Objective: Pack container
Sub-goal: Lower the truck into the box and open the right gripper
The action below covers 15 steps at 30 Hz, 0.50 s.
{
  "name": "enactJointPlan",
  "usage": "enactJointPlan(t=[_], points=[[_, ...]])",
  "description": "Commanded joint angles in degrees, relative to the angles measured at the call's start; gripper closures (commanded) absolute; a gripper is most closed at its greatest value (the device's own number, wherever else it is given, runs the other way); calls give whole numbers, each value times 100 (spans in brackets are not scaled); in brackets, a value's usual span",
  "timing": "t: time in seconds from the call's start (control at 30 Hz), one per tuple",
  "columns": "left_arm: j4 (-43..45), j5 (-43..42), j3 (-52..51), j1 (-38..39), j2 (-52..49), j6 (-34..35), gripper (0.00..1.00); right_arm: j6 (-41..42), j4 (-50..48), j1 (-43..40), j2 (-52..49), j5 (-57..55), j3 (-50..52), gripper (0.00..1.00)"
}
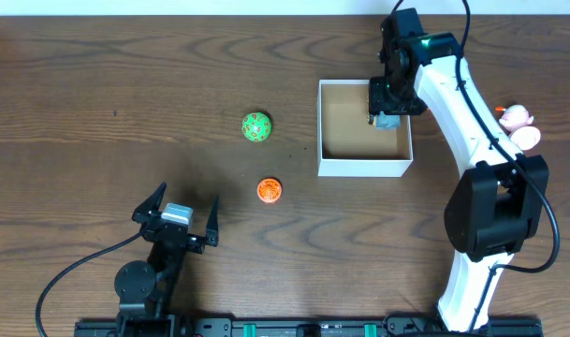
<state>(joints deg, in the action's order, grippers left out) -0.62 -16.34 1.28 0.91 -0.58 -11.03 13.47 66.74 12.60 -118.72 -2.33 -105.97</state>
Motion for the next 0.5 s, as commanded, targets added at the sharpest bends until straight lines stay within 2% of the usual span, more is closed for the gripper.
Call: enactJointPlan(t=[0.0,0.47], points=[[-197,-57,-105,-24,35,-94,2,103,146,13,-55,-83,33,46],[-197,-59,-105,-24,35,-94,2,-24,-55,-44,-55,-221,35,42]])
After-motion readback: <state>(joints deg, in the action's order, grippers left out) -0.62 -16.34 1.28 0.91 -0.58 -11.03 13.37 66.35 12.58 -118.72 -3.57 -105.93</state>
